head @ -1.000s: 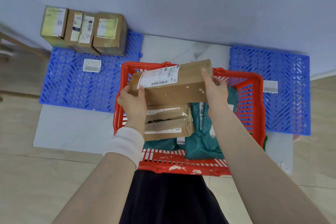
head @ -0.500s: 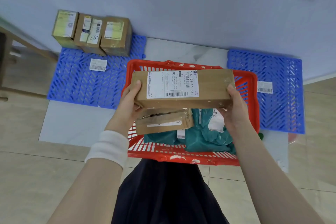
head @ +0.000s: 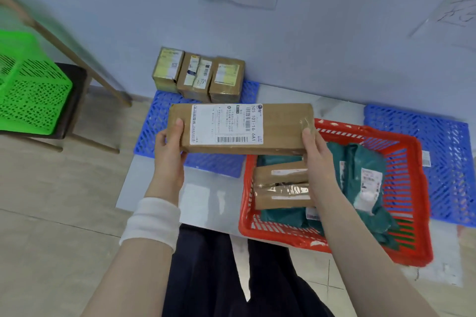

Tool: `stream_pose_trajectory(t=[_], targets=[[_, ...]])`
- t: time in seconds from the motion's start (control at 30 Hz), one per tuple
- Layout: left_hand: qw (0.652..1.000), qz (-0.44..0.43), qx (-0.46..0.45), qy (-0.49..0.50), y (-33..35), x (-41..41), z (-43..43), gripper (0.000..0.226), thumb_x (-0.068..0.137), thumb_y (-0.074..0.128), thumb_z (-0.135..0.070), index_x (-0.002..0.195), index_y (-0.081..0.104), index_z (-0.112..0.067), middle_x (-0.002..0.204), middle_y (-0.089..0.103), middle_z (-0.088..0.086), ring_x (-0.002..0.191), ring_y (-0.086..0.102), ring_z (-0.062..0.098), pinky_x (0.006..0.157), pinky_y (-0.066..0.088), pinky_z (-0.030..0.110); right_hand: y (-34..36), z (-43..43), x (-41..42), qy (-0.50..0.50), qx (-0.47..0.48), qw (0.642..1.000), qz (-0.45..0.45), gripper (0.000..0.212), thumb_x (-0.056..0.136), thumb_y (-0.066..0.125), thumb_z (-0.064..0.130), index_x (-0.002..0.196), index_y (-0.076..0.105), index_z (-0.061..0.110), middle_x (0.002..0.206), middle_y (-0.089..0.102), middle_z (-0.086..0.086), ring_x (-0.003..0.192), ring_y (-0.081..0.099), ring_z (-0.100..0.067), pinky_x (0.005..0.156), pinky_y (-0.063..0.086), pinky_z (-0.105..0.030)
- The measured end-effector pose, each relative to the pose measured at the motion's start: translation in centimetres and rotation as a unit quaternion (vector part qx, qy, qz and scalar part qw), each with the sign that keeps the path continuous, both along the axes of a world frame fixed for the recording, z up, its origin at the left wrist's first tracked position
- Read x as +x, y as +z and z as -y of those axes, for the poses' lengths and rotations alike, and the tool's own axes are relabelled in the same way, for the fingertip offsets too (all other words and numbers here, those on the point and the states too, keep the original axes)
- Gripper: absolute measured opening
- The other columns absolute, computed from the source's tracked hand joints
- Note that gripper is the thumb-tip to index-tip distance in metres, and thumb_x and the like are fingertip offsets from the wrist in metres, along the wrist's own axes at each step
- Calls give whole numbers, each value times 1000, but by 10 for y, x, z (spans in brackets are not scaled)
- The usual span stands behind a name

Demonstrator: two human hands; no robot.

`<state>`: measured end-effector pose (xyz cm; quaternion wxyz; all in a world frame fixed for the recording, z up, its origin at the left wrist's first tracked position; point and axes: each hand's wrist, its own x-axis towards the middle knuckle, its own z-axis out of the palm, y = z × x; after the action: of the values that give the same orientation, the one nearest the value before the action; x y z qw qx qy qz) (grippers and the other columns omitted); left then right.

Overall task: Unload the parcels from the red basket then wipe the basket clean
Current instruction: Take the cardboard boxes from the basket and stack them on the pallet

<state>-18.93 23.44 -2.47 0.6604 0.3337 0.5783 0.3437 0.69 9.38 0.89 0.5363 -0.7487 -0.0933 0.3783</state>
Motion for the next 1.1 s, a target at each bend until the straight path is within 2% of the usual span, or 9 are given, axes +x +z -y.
stream_pose_trajectory(t=[0.1, 0.23, 0.33, 0.43, 0.5, 0.6, 0.8, 0.93, 1.1], targets=[[1000, -6, 10, 9, -10, -34, -52, 16, 88, 55, -37, 84, 46, -23, 90, 64, -6, 82, 61, 5, 76, 47, 24, -6, -43, -43, 13, -18, 999, 39, 49, 95, 42, 40, 142, 38, 25, 139, 48, 6, 126, 44, -10, 99, 34, -23], [999, -41, 6, 2, -30, -80, -117, 19, 84, 60, -40, 84, 51, -23, 92, 66, -1, 88, 62, 15, 89, 47, 36, -26, -103, -92, -2, -47, 996, 77, 45, 97, 42, 32, 141, 40, 20, 140, 48, 3, 127, 45, -11, 103, 35, -25], [997, -75, 6, -18, -44, -93, -148, 20, 86, 59, -37, 83, 49, -20, 90, 61, 2, 86, 57, 18, 84, 47, 33, -43, -136, -112, -20, -73, 992, 97, 41, 98, 41, 27, 138, 45, 17, 128, 54, 3, 116, 48, -10, 94, 35, -17], [992, -111, 3, -62, -62, -89, -167, 23, 89, 55, -33, 96, 49, -12, 85, 58, -5, 82, 56, 12, 72, 45, 21, -63, -160, -111, -26, -126, 980, 154, 32, 98, 40, 17, 125, 54, 6, 105, 55, 1, 103, 52, -16, 70, 35, -6], [986, -129, -7, -104, -74, -81, -174, 24, 90, 54, -33, 101, 49, -12, 87, 57, -7, 86, 55, 12, 78, 42, 23, -77, -170, -105, -38, -170, 969, 173, 33, 98, 39, 13, 126, 52, 2, 106, 56, -7, 105, 52, -21, 76, 33, -13], [980, -145, -32, -134, -93, -64, -186, 32, 91, 52, -31, 113, 48, -8, 101, 56, -1, 94, 52, 14, 85, 38, 26, -99, -187, -91, -66, -225, 960, 151, 37, 98, 39, 14, 132, 45, 1, 130, 54, -18, 120, 50, -31, 96, 35, -28], [972, -167, -53, -154, -145, -22, -215, 36, 94, 47, -26, 122, 43, -4, 106, 53, 1, 95, 50, 13, 79, 37, 21, -159, -227, -59, -91, -281, 951, 97, 43, 96, 42, 15, 137, 36, 2, 137, 48, -16, 123, 48, -30, 91, 34, -22], [962, -193, -60, -183, -179, 5, -225, 35, 94, 47, -24, 124, 42, -6, 107, 51, -1, 95, 48, 10, 71, 38, 15, -203, -237, -38, -124, -303, 943, 57, 44, 92, 48, 19, 131, 42, 1, 130, 52, -15, 119, 51, -31, 94, 40, -30], [961, -205, -70, -173, -197, 20, -229, 39, 94, 47, -23, 129, 39, -7, 111, 49, -3, 98, 48, 7, 72, 40, 12, -233, -247, -26, -134, -306, 942, 40, 56, 84, 56, 30, 130, 43, 2, 130, 53, -16, 121, 50, -31, 103, 41, -46]])
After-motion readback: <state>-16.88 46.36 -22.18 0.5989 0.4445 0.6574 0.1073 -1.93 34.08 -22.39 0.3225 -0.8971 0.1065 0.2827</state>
